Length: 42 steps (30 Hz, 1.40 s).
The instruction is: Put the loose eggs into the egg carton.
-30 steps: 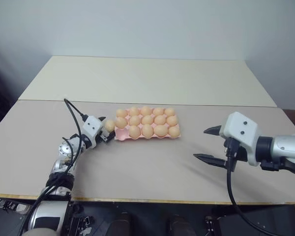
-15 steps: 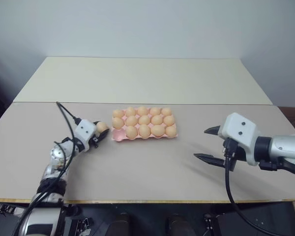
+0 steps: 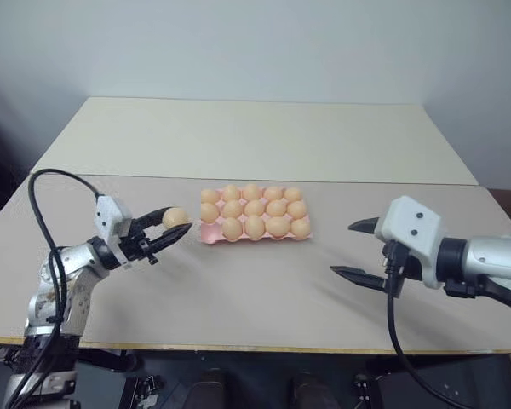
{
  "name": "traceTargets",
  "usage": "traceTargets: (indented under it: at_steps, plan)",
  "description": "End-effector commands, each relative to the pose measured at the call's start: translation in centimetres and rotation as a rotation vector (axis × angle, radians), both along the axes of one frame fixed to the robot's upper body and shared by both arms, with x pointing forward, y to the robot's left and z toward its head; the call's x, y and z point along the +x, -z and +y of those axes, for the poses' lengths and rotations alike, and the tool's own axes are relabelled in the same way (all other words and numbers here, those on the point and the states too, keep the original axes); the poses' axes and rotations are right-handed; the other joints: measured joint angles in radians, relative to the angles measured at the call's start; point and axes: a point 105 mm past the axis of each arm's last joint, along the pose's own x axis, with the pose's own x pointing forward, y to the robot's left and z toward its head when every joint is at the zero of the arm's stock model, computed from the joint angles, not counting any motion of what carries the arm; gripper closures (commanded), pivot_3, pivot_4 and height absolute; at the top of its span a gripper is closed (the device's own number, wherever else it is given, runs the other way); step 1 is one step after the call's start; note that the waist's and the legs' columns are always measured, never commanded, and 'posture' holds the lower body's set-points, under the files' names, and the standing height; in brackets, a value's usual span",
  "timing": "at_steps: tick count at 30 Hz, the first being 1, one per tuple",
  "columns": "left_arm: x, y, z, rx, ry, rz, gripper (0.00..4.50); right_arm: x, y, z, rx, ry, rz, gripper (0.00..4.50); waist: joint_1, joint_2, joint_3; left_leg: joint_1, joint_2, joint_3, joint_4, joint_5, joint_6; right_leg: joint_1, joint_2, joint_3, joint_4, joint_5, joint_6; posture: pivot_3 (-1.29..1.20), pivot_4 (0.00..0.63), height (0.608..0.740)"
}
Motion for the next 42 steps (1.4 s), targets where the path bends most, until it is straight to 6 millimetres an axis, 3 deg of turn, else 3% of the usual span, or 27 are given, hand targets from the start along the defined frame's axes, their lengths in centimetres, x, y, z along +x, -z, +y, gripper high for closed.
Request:
traceTargets:
  at_steps: [1,12,20,24,28,36,42]
  plan:
    - [1.0,-0.6,-0.9,0.001,0.034,-0.009,2.44,-0.7,-1.0,0.7,0.007,-0.014,-0.067,0.00,0.000,0.000,0.000,0.000,0.000,0.000,0.000,0.000,0.000,0.000,0.000,0.000,0.000,0.000,0.000,0.00,0.150,0.740]
    - [3.5,0.0,-2.0,0.076,0.062,-0.039,2.44,-1.3,-0.7,0.6,0.027,0.051,-0.082,0.00,0.000,0.000,0.000,-0.001,0.000,0.000,0.000,0.000,0.000,0.000,0.000,0.000,-0.001,0.000,0.000,0.00,0.150,0.740]
    - [4.8,0.2,-2.3,0.069,0.020,-0.083,0.04,-1.2,-0.9,0.2,0.023,0.075,-0.088,0.00,-0.001,0.000,0.000,-0.001,0.000,0.000,0.000,0.000,0.000,0.000,0.000,0.000,-0.001,0.000,0.000,0.00,0.150,0.740]
    - [4.4,-0.8,-1.8,0.051,0.027,-0.106,0.04,-1.2,-0.9,0.1,0.018,0.076,-0.087,0.00,-0.001,0.000,0.000,-0.001,0.000,0.000,0.000,0.000,0.000,0.000,0.000,0.000,-0.001,0.000,0.000,0.00,0.150,0.740]
    - [3.4,-1.8,-0.5,0.052,0.012,-0.123,0.04,-1.3,-0.8,0.0,0.015,0.073,-0.083,0.00,-0.005,0.000,0.000,-0.001,0.000,0.000,0.000,0.000,0.000,0.000,0.000,0.000,0.000,0.000,0.000,0.00,0.150,0.740]
    - [-2.5,-3.7,4.5,0.206,-0.044,-0.071,0.04,-0.9,-1.3,-0.6,-0.010,0.036,-0.073,0.00,-0.023,0.000,0.000,0.000,0.003,0.000,0.000,0.000,0.000,-0.001,0.001,0.001,-0.001,0.000,0.000,0.00,0.150,0.740]
    - [-6.5,-4.4,6.8,0.283,-0.105,-0.001,0.04,-0.7,-1.3,-1.7,-0.046,-0.042,-0.014,0.00,-0.020,0.000,0.000,0.001,0.003,0.000,-0.002,0.000,0.000,0.001,0.000,0.001,-0.002,0.000,0.000,0.00,0.150,0.740]
